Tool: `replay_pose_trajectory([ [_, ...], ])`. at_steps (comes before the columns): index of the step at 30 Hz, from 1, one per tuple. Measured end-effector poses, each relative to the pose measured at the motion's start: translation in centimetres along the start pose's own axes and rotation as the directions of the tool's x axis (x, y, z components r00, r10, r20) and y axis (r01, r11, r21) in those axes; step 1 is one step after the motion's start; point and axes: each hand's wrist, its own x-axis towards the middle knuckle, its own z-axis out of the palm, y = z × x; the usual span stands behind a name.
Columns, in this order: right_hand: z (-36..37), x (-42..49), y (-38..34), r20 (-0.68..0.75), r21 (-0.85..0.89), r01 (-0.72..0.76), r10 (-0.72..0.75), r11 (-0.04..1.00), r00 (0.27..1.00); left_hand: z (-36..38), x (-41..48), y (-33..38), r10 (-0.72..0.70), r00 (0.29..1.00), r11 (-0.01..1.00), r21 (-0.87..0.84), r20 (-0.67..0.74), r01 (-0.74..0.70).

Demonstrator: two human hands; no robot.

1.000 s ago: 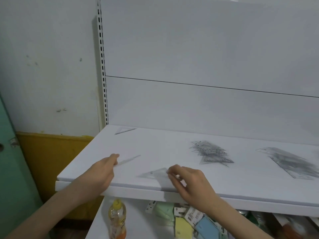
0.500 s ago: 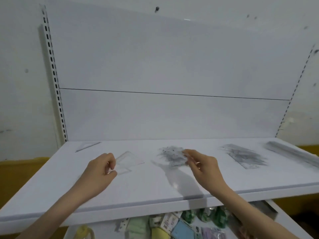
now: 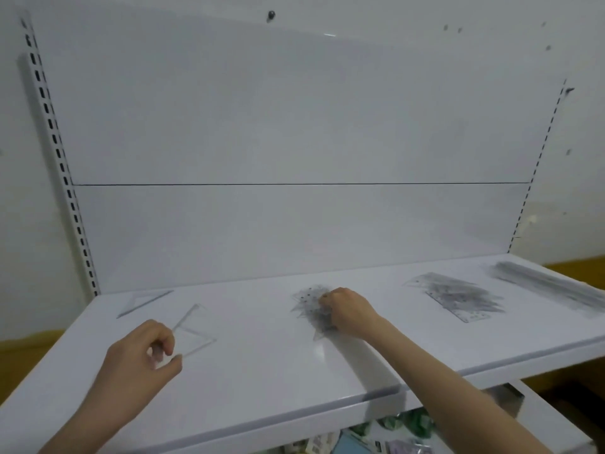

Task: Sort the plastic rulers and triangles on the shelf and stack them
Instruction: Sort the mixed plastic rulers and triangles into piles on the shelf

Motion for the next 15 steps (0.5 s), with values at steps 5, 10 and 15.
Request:
replay_pose_trajectory([
  [5, -1.2, -1.2, -0.1, -0.185, 0.055, 0.002, 0.008, 0.998, 0.983, 1.3, 0.8, -0.7, 0.019, 0.999, 1.0, -0.013, 0.046, -0.018],
  [10, -3.4, -5.6, -2.5, -0.266, 0.419, 0.085, 0.033, 0.904, 0.963, 4.8, 2.4, 1.1, 0.126, 0.985, 0.986, -0.122, 0.117, -0.112],
  [15, -4.0, -9.2, -2.9, -0.141, 0.751, -0.005, 0.167, 0.661, 0.976, 9.8, 3.6, 3.8, 0.223, 0.957, 0.963, -0.193, 0.186, -0.187],
])
